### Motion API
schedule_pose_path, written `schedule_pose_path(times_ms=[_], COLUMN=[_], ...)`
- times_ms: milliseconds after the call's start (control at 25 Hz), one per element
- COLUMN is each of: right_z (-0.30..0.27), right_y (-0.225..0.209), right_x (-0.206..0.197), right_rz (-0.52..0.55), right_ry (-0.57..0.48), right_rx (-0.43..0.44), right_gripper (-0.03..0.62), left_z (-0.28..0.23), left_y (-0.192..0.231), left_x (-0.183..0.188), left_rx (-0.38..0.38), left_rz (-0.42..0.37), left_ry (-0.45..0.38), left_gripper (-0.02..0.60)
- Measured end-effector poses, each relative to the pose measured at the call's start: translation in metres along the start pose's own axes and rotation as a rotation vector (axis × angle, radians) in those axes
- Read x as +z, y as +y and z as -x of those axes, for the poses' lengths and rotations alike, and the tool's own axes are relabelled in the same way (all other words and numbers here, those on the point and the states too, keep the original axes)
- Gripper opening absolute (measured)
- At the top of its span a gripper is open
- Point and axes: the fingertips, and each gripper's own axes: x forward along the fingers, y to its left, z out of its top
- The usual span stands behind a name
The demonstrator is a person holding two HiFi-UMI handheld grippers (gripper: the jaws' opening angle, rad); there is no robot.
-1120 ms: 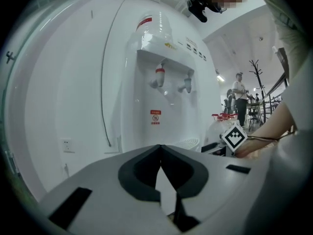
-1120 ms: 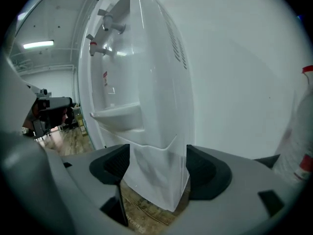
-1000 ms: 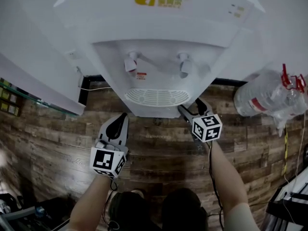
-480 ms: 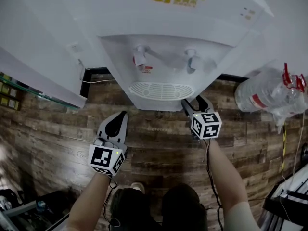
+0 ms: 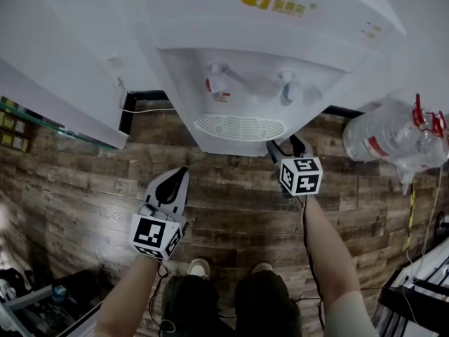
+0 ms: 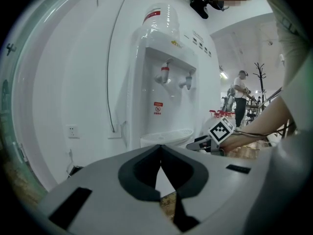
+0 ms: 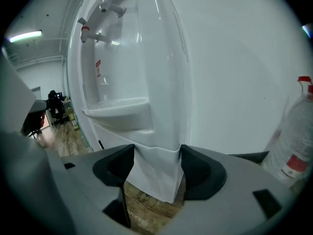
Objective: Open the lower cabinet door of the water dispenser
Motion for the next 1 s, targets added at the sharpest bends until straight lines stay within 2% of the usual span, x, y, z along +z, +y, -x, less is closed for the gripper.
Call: schedule_pose_path(times_ms=[160,240,640,760,1000], right_z=[-0.012,-0.013,0.015,0.034,0.073], right_y=[0.003,0.004,0.016,0.028,0.063], right_x=[-0.003,-0.003,-0.019,-0.031,-0.057], right_rz=[0.029,0.035,-0.016,-0.072,-0.136], right_ry=[0.028,0.032,0.043,0.055,0.153], right_rx=[0.035,0.048,0.006,0.011,0.035], right_gripper=[0.377,0.382,0.317,0.290,0.237], left_z=[-0.003,-0.003,0.000,0.009,0.043], left_y=[0.010,0.013,0.006,0.005,-0.003], left_x=[-0.003,-0.002,-0.009,-0.015,-0.029], left_rx=[0.022,0.027,0.014,0.015,-0.010], left_rz=[0.020,0.028,0.049,0.073,0.116], left_ry=[-0.002,-0.007,0.032,0.063,0.151], left_gripper=[0.005,0.005,0.005,0.005,0.005])
